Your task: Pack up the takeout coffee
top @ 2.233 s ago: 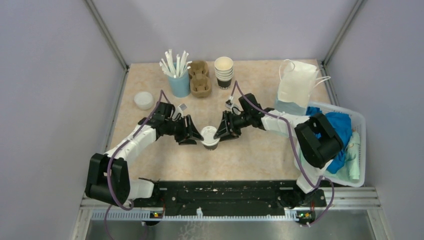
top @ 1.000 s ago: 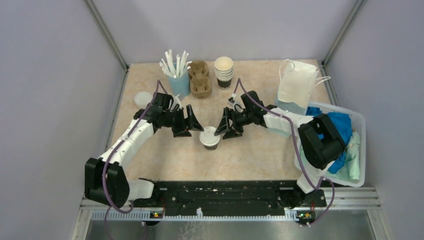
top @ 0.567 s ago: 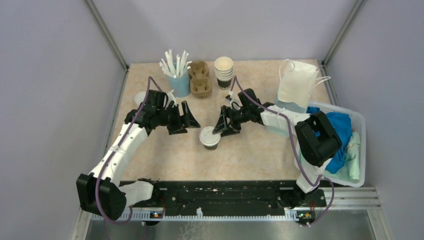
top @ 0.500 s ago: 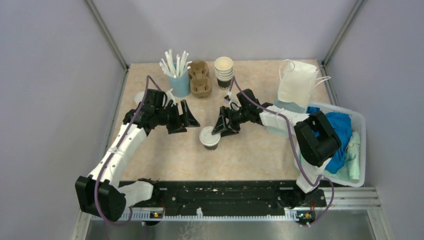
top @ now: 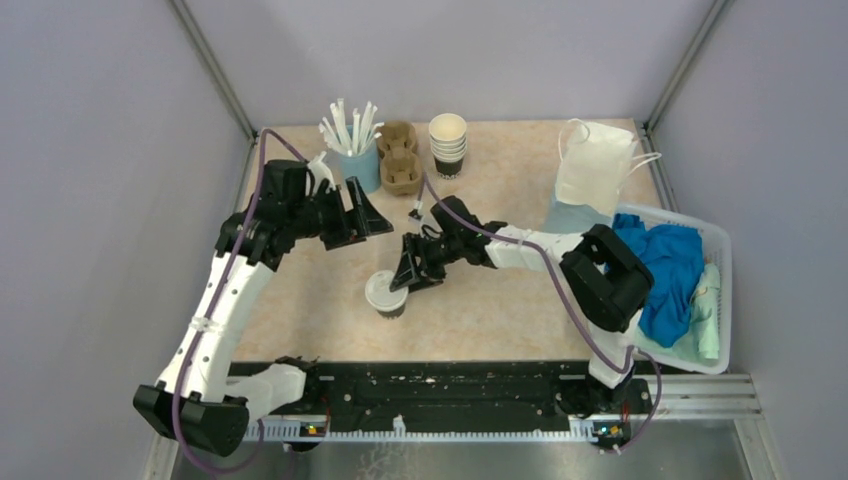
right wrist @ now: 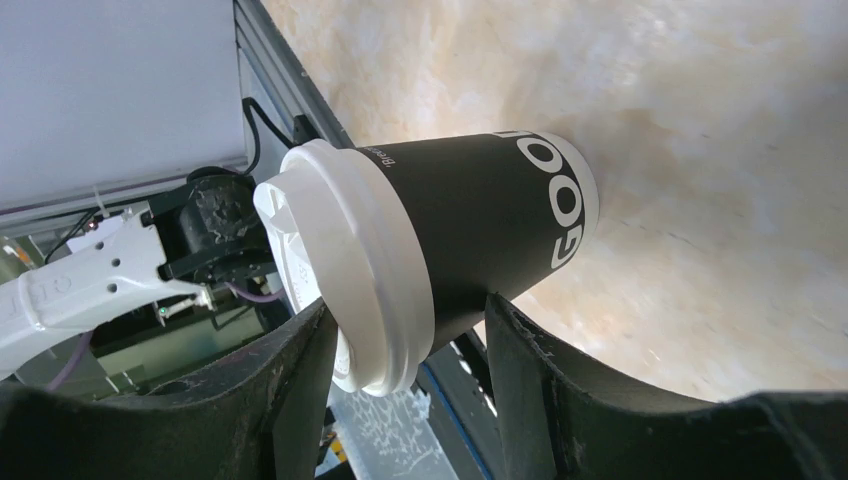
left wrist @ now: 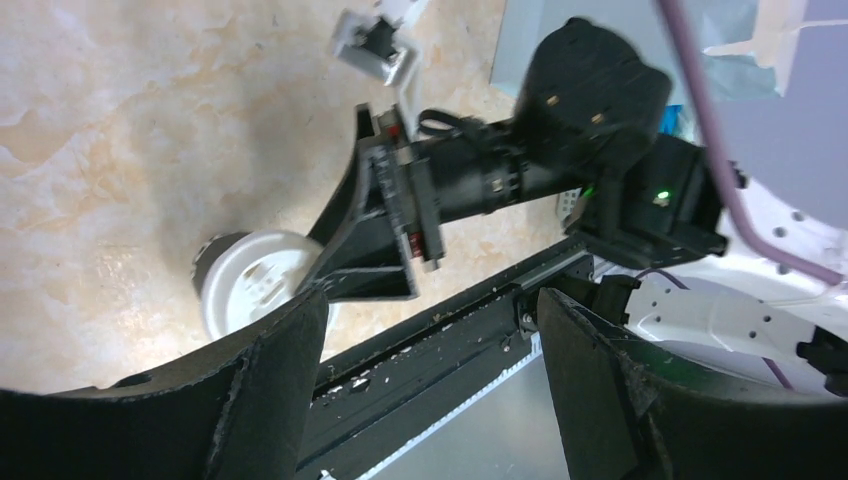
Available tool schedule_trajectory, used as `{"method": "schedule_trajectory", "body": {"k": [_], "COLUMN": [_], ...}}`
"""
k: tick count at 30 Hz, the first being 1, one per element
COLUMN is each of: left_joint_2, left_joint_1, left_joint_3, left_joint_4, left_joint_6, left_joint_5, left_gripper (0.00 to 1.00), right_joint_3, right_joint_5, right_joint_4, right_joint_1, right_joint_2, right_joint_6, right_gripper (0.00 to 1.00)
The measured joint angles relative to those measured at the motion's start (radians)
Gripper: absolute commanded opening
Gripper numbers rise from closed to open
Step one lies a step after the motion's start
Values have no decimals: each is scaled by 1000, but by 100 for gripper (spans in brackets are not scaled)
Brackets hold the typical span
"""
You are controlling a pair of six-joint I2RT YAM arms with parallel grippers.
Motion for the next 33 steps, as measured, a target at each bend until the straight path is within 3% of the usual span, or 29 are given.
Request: {"method": "schedule_trajectory", "body": {"k": [13,21,27,33], "left_joint_2": [-98,-100,-105,-105], "left_joint_1": [0,0,0,0], "left_joint_3": [132,214,206,115], "left_joint_4": [-98,-113,-107,-31], "left_joint_6": [3,16,16,-11], "left_joint_5": [-93,-127,-162,-209], "left_gripper": [86,89,91,89], "right_joint_3": [216,275,280,295], "right_joint_5": [115,178,241,293], "right_joint_4": [155,136,-49,-387], "right_joint_1": [225,295,258,103], "right_joint_2": [203,230,131,-135], "right_joint_6": [195,227,131,-112], "right_gripper": [57,82,87,89]}}
